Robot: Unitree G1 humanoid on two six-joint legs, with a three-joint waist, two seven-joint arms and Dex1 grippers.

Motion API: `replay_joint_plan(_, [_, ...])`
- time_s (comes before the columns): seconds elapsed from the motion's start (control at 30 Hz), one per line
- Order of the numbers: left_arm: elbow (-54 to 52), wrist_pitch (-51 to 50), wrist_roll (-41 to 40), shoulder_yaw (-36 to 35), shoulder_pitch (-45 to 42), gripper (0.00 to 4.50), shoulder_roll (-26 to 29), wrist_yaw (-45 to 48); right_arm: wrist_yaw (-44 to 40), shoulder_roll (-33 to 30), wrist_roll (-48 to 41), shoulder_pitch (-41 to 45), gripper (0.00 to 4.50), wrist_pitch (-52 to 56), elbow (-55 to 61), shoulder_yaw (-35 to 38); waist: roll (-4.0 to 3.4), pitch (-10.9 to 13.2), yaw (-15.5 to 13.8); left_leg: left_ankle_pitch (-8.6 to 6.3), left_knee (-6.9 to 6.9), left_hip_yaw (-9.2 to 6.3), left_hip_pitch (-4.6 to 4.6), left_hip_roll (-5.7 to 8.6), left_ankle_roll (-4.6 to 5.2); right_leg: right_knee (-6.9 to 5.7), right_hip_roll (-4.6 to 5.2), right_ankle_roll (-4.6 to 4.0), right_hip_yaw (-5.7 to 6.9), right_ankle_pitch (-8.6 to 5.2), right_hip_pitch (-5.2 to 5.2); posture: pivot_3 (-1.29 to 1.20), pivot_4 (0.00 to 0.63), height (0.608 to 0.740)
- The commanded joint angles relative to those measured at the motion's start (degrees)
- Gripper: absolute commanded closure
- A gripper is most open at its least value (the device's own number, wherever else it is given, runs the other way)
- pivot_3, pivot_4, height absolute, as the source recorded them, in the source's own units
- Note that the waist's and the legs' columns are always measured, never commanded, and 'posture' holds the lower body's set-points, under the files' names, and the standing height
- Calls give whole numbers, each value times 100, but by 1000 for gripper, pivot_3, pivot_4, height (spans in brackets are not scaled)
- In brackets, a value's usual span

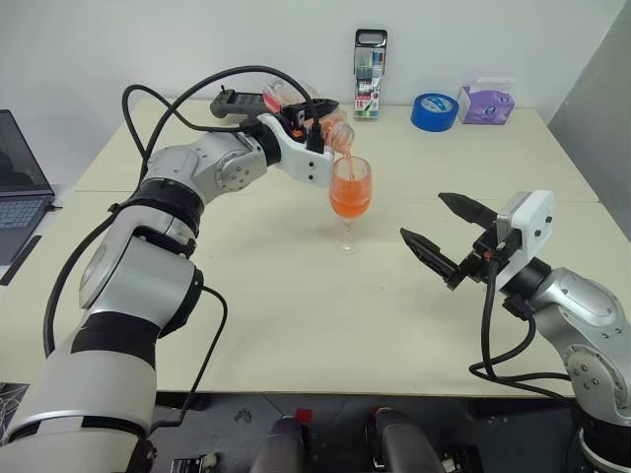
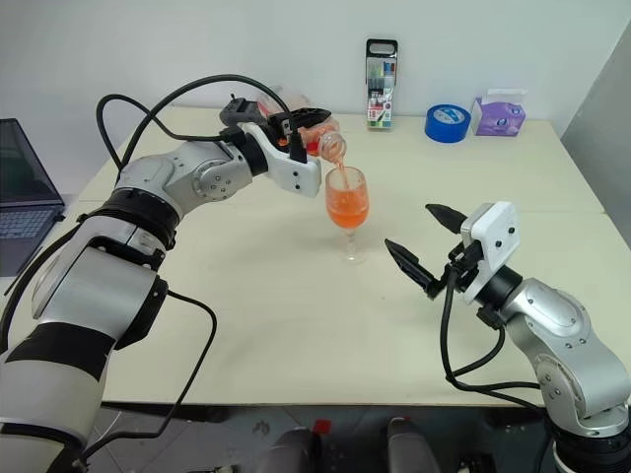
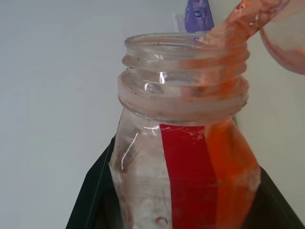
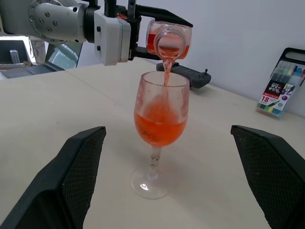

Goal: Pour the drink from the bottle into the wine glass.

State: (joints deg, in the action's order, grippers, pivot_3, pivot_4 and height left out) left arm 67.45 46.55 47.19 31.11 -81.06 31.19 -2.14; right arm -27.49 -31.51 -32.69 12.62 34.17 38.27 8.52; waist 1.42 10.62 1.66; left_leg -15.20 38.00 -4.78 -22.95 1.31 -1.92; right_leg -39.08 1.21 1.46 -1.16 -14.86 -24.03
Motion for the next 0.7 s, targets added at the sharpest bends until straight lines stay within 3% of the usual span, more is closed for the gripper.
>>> replay_joint_plan(0.03, [-13, -26, -240, -178, -218, 2757, 36, 55, -2, -21, 11, 127, 0, -137, 79, 32, 0, 0, 0, 0, 0, 0, 0, 0, 0, 0, 0, 0, 0, 0, 0, 0, 150, 740])
replay_joint_plan(0.17, [114, -53, -989, -646, -95, 2757, -147, 661, 55, -8, 13, 202, 0, -107, 74, 10, 0, 0, -1, 0, 2, 0, 0, 0, 0, -1, 0, 0, 0, 0, 0, 0, 150, 740])
replay_joint_plan(0.37, [21, -654, -2822, -1870, 241, 2757, -584, 2377, 111, -21, -155, 608, 0, 133, 106, -66, 0, 0, 14, 1, 6, 1, 1, 0, 0, -4, 2, -1, 0, 0, 0, 0, 150, 740])
replay_joint_plan(0.5, [-173, -1868, -3995, -2838, 507, 2757, -629, 2970, 182, -67, -522, 1410, 0, 802, -3, -166, 0, 0, 73, 1, 7, 3, 3, -4, 0, -16, 0, -1, -2, 1, -5, 0, 150, 740])
replay_joint_plan(0.7, [-830, -3704, -5285, -4074, 1170, 2757, -345, 3120, 524, 399, -1122, 3113, 0, 1866, -462, -632, -3, -2, 163, 1, 8, -6, 6, -12, 1, -35, -1, -1, 3, 0, -12, 0, 150, 740])
